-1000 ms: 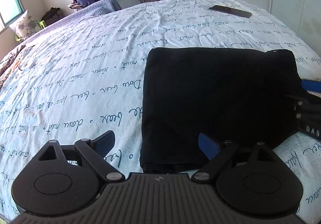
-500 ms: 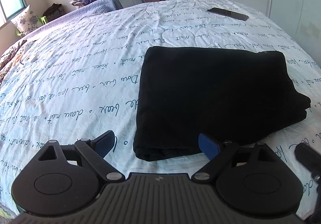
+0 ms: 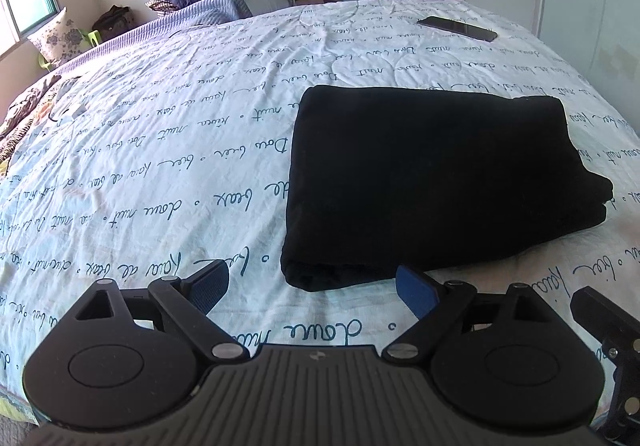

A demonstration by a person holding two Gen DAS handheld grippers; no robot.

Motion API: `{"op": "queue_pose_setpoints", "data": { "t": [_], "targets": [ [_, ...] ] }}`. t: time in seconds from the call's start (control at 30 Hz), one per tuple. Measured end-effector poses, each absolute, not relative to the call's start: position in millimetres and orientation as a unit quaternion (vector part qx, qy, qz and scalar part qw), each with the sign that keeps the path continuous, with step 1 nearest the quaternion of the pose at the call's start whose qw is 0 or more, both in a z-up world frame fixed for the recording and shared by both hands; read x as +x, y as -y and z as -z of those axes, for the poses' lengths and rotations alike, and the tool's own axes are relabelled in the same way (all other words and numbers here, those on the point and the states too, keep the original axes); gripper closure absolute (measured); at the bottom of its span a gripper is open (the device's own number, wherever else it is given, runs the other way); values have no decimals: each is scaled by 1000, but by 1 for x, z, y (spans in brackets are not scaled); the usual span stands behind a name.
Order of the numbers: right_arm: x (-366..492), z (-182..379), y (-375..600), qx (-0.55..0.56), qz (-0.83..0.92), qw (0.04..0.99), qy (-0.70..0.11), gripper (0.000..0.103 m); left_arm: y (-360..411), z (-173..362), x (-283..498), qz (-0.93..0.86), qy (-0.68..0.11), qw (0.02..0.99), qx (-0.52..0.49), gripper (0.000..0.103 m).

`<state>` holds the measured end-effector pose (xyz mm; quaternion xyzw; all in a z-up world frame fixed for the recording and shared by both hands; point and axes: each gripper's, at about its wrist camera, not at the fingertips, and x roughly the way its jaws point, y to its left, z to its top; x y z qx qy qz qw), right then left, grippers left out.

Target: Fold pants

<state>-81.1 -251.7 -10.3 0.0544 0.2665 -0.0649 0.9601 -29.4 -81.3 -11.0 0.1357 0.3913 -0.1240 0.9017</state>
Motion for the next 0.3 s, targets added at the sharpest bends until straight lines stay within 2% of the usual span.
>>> {"op": "queue_pose_setpoints", "data": {
  "t": [0.3],
  "targets": [
    [-82, 11, 250, 48, 67, 960, -269, 18, 75, 8, -34, 125, -376, 908, 139, 11]
  ]
}}
